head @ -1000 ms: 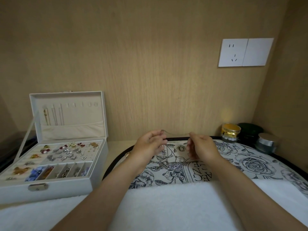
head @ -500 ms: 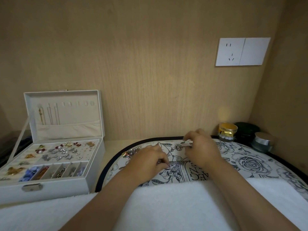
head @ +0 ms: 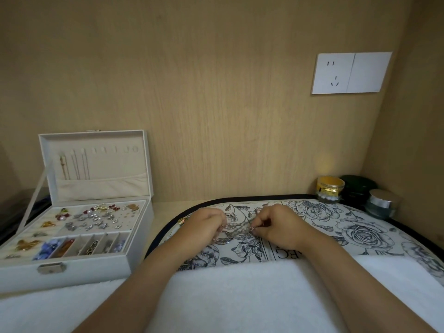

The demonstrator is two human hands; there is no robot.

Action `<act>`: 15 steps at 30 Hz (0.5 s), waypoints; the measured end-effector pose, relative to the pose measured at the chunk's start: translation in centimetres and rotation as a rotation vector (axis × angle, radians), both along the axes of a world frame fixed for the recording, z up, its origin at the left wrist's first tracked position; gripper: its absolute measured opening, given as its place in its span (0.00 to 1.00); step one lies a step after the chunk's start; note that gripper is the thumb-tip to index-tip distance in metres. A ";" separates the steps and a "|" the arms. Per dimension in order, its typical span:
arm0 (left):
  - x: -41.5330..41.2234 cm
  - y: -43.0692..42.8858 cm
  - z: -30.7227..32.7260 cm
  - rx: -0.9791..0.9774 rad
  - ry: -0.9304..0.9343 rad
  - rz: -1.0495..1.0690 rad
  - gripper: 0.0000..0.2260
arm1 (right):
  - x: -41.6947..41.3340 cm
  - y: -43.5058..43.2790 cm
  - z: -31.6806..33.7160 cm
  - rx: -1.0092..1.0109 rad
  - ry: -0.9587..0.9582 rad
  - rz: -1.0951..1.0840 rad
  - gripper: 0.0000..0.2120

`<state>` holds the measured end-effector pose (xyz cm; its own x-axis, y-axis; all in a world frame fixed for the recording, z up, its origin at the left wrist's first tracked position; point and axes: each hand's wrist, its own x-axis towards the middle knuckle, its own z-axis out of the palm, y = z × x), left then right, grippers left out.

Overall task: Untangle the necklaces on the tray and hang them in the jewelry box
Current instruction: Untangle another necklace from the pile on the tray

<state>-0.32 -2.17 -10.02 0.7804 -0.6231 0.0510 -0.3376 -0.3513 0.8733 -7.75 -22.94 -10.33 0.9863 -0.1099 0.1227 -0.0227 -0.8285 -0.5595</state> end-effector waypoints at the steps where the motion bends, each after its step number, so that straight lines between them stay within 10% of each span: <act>1: 0.2 0.6 0.4 0.123 -0.077 -0.038 0.12 | -0.1 0.0 0.1 0.015 0.004 0.000 0.06; 7: 0.6 2.5 2.4 0.685 -0.202 -0.127 0.09 | -0.5 -0.4 0.6 -0.002 0.077 0.011 0.09; 15: 1.2 2.0 3.2 0.503 -0.400 -0.072 0.07 | 0.5 1.1 -0.1 -0.321 -0.175 -0.012 0.09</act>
<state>0.89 -0.14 -6.85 0.7170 -0.6969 0.0174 -0.6410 -0.6493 0.4092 -7.21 -21.79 -10.43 0.9462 -0.0503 0.3196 0.0391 -0.9628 -0.2673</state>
